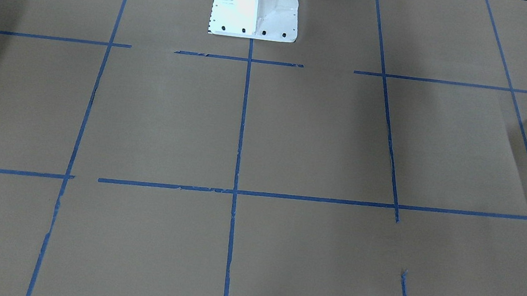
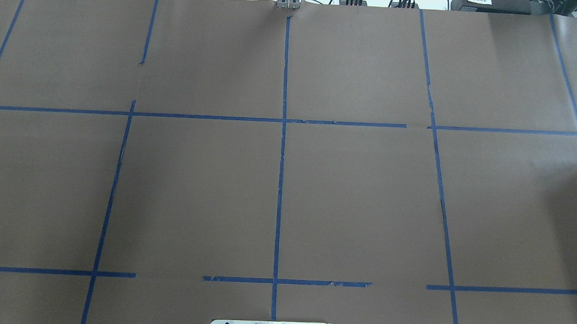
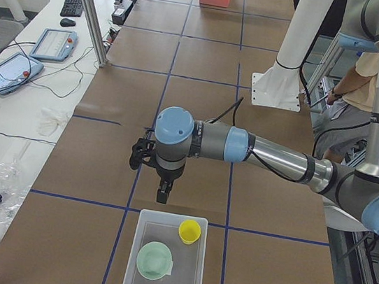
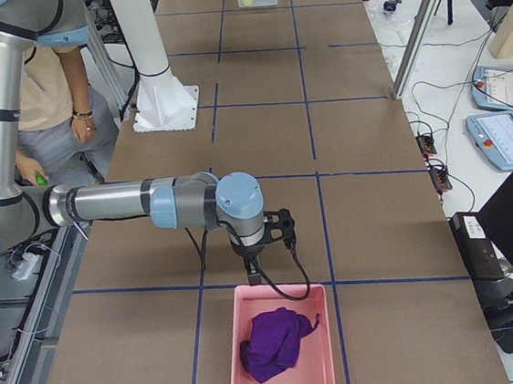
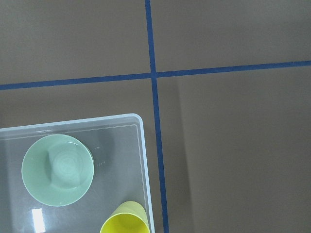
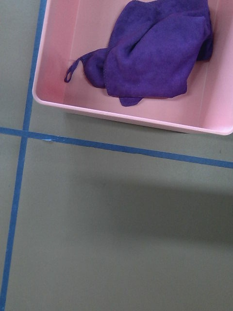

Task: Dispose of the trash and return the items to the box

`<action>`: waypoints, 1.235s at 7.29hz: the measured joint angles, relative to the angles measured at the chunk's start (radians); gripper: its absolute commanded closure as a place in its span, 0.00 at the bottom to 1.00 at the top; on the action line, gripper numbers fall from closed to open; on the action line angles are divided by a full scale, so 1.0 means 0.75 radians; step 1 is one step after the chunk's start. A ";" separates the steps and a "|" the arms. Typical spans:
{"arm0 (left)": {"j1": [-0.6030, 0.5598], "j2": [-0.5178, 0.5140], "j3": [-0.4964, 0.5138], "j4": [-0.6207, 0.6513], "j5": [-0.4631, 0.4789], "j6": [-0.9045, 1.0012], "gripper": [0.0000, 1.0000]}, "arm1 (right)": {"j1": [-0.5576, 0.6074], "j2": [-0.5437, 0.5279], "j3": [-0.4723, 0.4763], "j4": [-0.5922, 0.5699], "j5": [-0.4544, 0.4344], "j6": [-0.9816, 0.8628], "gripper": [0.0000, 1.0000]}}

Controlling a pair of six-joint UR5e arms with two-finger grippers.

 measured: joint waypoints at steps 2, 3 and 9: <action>-0.016 -0.002 -0.003 0.000 0.001 0.000 0.00 | 0.004 -0.008 -0.041 0.003 0.002 0.000 0.00; -0.025 -0.003 -0.006 0.000 0.001 0.000 0.00 | 0.004 -0.006 -0.053 0.005 0.005 0.004 0.00; -0.039 0.020 0.000 0.000 0.000 -0.001 0.00 | 0.003 0.026 -0.061 0.007 0.026 0.015 0.00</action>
